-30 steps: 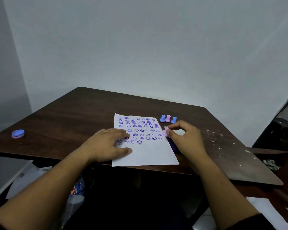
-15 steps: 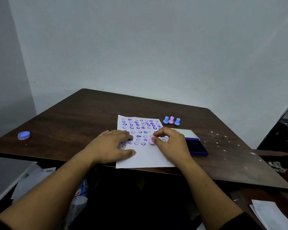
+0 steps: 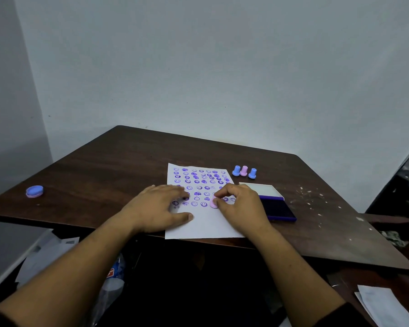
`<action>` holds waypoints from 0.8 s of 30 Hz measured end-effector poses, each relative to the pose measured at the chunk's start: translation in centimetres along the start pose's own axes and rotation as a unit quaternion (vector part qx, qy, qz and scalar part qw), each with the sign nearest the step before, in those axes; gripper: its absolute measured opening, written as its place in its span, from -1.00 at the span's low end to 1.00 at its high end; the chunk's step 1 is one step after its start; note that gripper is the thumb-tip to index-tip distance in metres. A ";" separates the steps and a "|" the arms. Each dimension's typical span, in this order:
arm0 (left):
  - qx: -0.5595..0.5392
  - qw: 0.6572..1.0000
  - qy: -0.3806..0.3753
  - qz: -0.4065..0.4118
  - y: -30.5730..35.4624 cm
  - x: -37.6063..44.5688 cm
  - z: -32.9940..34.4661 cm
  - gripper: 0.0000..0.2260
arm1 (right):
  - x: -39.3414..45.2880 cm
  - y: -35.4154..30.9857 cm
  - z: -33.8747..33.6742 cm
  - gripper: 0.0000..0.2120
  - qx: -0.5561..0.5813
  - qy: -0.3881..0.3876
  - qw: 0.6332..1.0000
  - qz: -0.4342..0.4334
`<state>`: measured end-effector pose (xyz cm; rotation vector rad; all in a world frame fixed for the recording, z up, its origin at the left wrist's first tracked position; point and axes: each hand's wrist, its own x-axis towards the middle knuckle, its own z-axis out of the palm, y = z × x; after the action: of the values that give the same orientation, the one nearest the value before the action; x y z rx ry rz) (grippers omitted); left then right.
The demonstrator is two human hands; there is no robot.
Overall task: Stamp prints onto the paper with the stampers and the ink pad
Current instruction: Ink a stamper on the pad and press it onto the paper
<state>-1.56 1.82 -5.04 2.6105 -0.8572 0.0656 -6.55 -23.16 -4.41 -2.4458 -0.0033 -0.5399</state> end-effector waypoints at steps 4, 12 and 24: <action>0.005 1.000 -0.007 -0.002 0.0 -0.1 -0.1 -0.32 | 0.0 -0.2 -0.1 -0.87 -0.009 0.000 1.000 0.001; 0.004 1.000 -0.003 0.002 -0.2 -0.1 0.1 -0.30 | -0.2 -0.1 -0.1 -0.92 -0.015 -0.001 1.000 -0.009; 0.009 1.000 -0.005 0.004 -0.3 -0.1 0.2 -0.29 | 0.1 0.0 -0.2 -0.80 -0.010 -0.009 1.000 -0.013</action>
<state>-1.43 2.03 -5.34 2.6256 -0.8751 0.0637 -6.50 -23.33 -4.22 -2.4733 -0.0379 -0.5316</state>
